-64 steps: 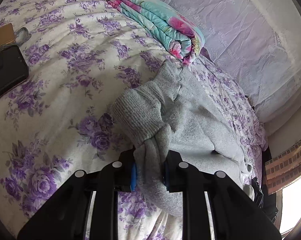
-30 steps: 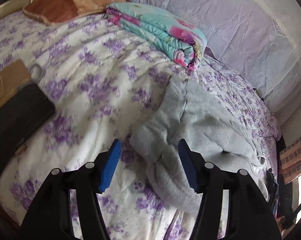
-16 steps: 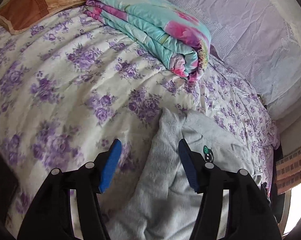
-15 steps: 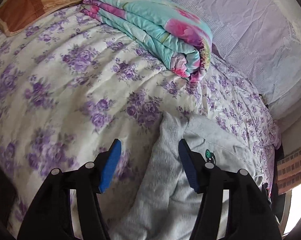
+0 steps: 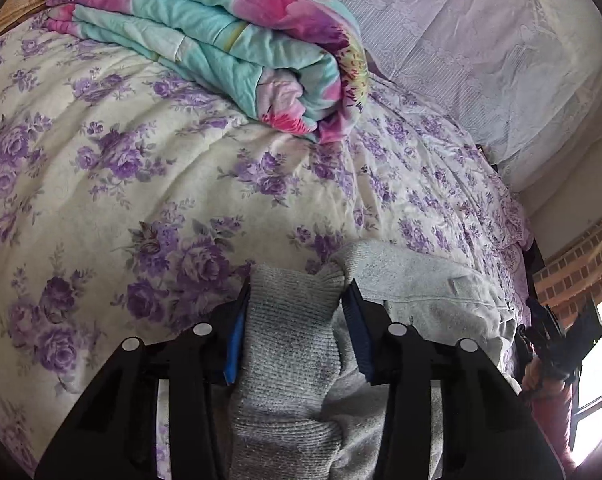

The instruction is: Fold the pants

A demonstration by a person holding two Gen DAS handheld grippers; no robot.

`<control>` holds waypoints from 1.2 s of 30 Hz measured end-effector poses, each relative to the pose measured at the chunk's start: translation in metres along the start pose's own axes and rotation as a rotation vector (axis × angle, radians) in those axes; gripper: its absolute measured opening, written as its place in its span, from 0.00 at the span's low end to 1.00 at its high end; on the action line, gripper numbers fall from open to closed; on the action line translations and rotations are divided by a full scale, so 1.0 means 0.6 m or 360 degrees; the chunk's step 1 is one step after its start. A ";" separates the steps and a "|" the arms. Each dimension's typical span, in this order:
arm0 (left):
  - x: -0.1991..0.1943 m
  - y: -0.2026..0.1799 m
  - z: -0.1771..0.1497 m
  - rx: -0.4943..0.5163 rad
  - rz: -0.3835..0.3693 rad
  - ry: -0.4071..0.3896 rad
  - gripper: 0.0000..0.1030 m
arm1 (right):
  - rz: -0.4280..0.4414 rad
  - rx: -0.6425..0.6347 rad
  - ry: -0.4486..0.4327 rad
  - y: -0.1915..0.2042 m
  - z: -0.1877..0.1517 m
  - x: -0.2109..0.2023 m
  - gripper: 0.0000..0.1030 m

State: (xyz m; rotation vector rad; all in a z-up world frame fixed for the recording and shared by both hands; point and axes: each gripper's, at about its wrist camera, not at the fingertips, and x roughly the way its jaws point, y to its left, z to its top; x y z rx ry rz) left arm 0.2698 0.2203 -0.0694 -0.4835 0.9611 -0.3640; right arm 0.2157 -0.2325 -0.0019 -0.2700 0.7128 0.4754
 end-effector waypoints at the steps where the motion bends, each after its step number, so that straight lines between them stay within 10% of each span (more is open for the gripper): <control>1: -0.004 -0.004 0.001 0.0011 0.0002 -0.0016 0.40 | 0.0017 -0.0050 0.0029 -0.006 0.014 0.024 0.76; 7: -0.010 -0.021 0.007 0.0072 0.0048 -0.0061 0.40 | 0.0157 -0.0253 0.0282 -0.041 0.053 0.162 0.37; 15: 0.001 -0.004 0.013 -0.0002 -0.0010 -0.0015 0.40 | 0.0262 -0.0304 0.0378 -0.054 0.031 0.227 0.42; 18: 0.002 0.000 0.013 -0.0019 -0.0027 -0.0013 0.40 | 0.0338 -0.0222 0.0410 -0.053 0.030 0.222 0.20; 21: -0.003 -0.004 0.011 -0.0007 -0.0028 -0.0037 0.40 | 0.0261 -0.0294 0.0370 -0.031 0.030 0.192 0.08; 36: -0.143 -0.061 -0.036 0.0028 -0.0103 -0.0231 0.40 | 0.0016 -0.0363 -0.0080 0.101 0.020 -0.137 0.07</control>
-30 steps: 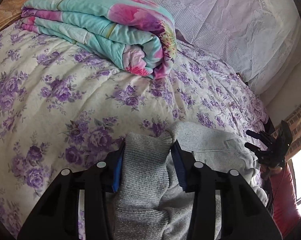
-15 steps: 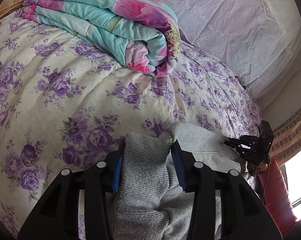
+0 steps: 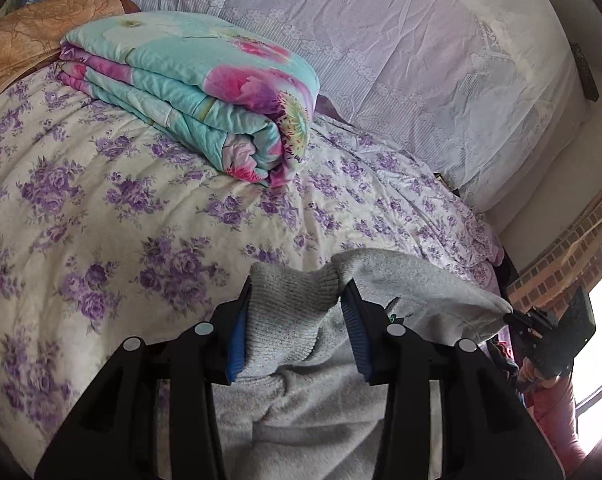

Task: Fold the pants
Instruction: 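Lift the grey leg with the left gripper while the right gripper holds the waistband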

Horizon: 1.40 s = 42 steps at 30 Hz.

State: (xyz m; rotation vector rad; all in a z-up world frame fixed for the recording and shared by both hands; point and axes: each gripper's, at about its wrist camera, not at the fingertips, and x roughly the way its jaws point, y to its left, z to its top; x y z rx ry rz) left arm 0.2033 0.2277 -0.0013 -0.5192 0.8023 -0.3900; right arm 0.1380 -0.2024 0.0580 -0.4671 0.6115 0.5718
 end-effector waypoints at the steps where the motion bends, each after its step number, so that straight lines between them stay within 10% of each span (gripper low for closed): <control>1: -0.008 -0.002 -0.007 -0.0021 -0.0001 0.0011 0.41 | -0.0016 -0.0012 -0.0006 0.013 -0.006 -0.013 0.07; 12: -0.124 0.011 -0.100 -0.0421 -0.0141 0.0035 0.55 | -0.0048 -0.0003 -0.0040 0.072 -0.050 -0.068 0.07; 25: -0.081 -0.019 -0.116 -0.0842 -0.0306 0.0062 0.67 | -0.0035 -0.0041 -0.0040 0.152 -0.119 -0.110 0.07; 28: -0.078 -0.019 -0.118 -0.0813 -0.0221 0.0074 0.64 | -0.0025 -0.0014 -0.0049 0.158 -0.131 -0.117 0.07; 32: -0.064 -0.011 -0.136 -0.0765 -0.0223 0.0169 0.17 | -0.0030 0.0014 -0.0065 0.162 -0.142 -0.127 0.07; 42: -0.122 -0.024 -0.190 -0.0232 -0.0142 0.0153 0.15 | 0.0111 0.0068 -0.0019 0.246 -0.208 -0.142 0.07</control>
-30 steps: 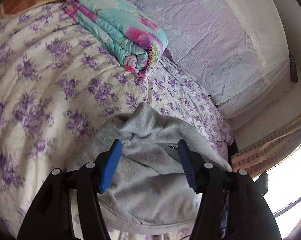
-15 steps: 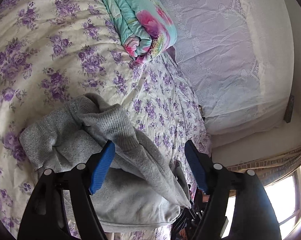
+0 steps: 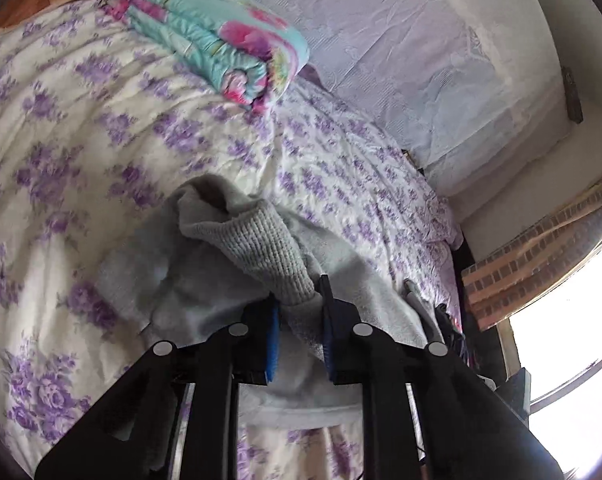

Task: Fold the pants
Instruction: 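Lift the grey leg with the left gripper while the right gripper holds the waistband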

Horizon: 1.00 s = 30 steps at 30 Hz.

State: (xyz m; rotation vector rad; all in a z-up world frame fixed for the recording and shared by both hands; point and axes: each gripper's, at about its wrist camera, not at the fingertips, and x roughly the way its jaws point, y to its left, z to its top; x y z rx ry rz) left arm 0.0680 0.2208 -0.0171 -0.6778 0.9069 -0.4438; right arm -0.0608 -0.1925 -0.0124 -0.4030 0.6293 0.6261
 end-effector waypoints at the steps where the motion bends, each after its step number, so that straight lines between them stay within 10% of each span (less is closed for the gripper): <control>1: 0.007 0.023 -0.016 -0.0027 0.0027 0.0033 0.15 | 0.0019 -0.0001 0.0038 0.013 -0.015 0.013 0.07; 8: 0.005 0.103 -0.057 -0.0168 -0.0102 0.0060 0.16 | 0.0084 0.0083 0.0182 0.039 -0.049 0.058 0.07; 14: -0.083 0.041 -0.069 0.0024 0.0080 -0.0188 0.15 | 0.0085 0.0146 0.0193 0.036 -0.059 0.064 0.08; 17: -0.097 -0.017 -0.066 0.0151 -0.0017 -0.0239 0.15 | 0.0082 0.0164 0.0198 0.035 -0.060 0.066 0.08; 21: -0.023 -0.083 -0.064 0.0326 -0.0052 -0.0113 0.24 | 0.0059 0.0177 0.0210 0.039 -0.062 0.068 0.09; 24: 0.074 -0.046 -0.072 0.0262 0.0184 0.0086 0.26 | 0.0018 0.0152 0.0214 0.047 -0.062 0.068 0.09; 26: 0.104 0.015 -0.082 0.0100 0.0239 0.0135 0.02 | 0.0008 0.0155 0.0220 0.047 -0.062 0.069 0.10; 30: 0.064 0.040 -0.094 0.0016 0.0074 0.0065 0.01 | 0.0059 0.0221 0.0221 0.038 -0.056 0.057 0.14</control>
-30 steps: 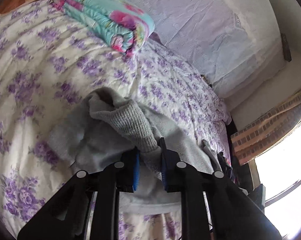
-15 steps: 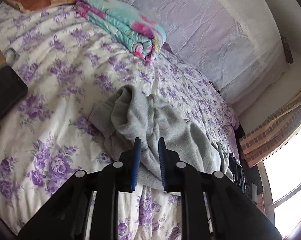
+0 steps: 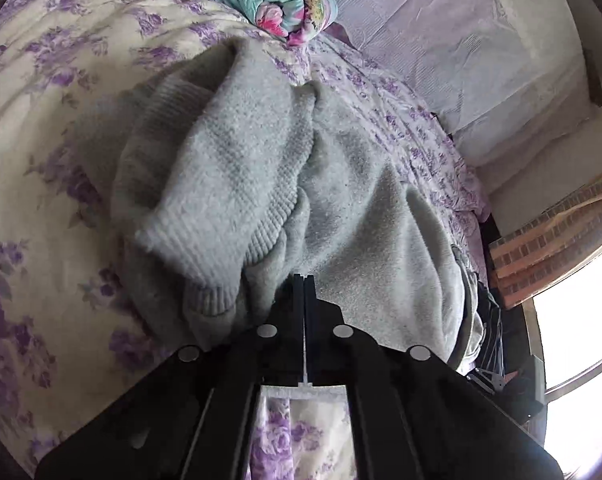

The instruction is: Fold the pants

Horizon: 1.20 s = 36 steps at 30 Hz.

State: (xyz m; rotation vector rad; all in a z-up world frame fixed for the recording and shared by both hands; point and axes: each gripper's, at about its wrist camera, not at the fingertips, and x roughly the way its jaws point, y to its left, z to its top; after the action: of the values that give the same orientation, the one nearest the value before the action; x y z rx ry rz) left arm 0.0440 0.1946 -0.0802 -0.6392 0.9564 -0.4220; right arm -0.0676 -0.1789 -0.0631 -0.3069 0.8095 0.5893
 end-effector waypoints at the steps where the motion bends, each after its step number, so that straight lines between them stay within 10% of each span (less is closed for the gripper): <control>1: -0.016 -0.010 -0.002 0.0047 0.0009 -0.0038 0.01 | 0.0028 0.0038 -0.0025 -0.006 0.005 -0.014 0.16; 4: -0.053 -0.059 -0.008 0.0253 -0.0012 -0.0110 0.05 | 0.0131 0.0251 -0.0207 -0.046 0.028 -0.077 0.16; 6: -0.061 -0.102 -0.012 0.0399 -0.0056 -0.0130 0.18 | 0.0064 0.0455 -0.0306 -0.094 0.054 -0.109 0.33; 8: -0.045 -0.138 -0.017 0.0511 -0.0089 -0.0125 0.58 | -0.0167 0.0693 -0.0287 -0.154 0.083 -0.110 0.64; 9: -0.030 -0.150 -0.020 0.0543 -0.0093 -0.0118 0.60 | -0.0344 0.0792 -0.0212 -0.186 0.100 -0.096 0.70; 14: 0.088 -0.149 -0.044 0.0586 -0.0041 0.0079 0.60 | -0.0734 0.0925 0.0198 -0.304 0.158 0.022 0.70; 18: 0.104 -0.162 -0.088 0.0876 0.0130 -0.0023 0.63 | -0.0921 0.0963 0.0439 -0.341 0.165 0.096 0.70; 23: 0.102 -0.165 -0.091 0.0919 0.0065 0.0005 0.78 | -0.1050 0.0943 0.0549 -0.340 0.138 0.127 0.69; 25: 0.101 -0.162 -0.090 0.0903 0.0027 0.0007 0.78 | -0.1047 0.0925 0.0525 -0.339 0.118 0.124 0.64; 29: 0.101 -0.163 -0.091 0.0913 0.0019 0.0008 0.78 | -0.0909 0.1052 0.0221 -0.340 0.082 0.057 0.07; 33: 0.101 -0.161 -0.088 0.0898 -0.0005 0.0013 0.78 | -0.0871 0.1244 -0.0230 -0.311 0.027 -0.099 0.07; 36: 0.103 -0.163 -0.089 0.0909 0.0012 0.0018 0.78 | -0.0880 0.1429 -0.0307 -0.296 -0.062 -0.179 0.07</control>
State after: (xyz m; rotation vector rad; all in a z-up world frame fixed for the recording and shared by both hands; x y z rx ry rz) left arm 0.0248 0.0687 -0.0752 -0.1142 0.7966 -0.6593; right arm -0.0409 -0.3786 -0.0002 0.3467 0.6881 -0.2840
